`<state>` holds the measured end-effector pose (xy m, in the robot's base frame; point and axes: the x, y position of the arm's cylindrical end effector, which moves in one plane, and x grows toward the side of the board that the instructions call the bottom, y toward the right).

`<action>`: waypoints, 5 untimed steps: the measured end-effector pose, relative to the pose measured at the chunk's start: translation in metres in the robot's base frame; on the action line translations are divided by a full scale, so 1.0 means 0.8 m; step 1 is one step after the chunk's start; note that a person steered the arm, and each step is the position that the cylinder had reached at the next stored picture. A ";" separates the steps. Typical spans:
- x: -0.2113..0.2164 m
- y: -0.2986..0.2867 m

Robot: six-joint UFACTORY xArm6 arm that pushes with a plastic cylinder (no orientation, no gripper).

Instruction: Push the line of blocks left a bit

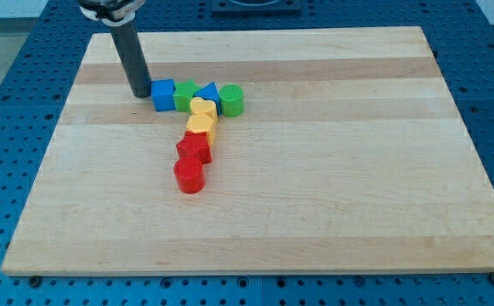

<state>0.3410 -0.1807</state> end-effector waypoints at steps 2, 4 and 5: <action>-0.003 -0.004; -0.053 -0.017; -0.079 0.029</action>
<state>0.2781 -0.1579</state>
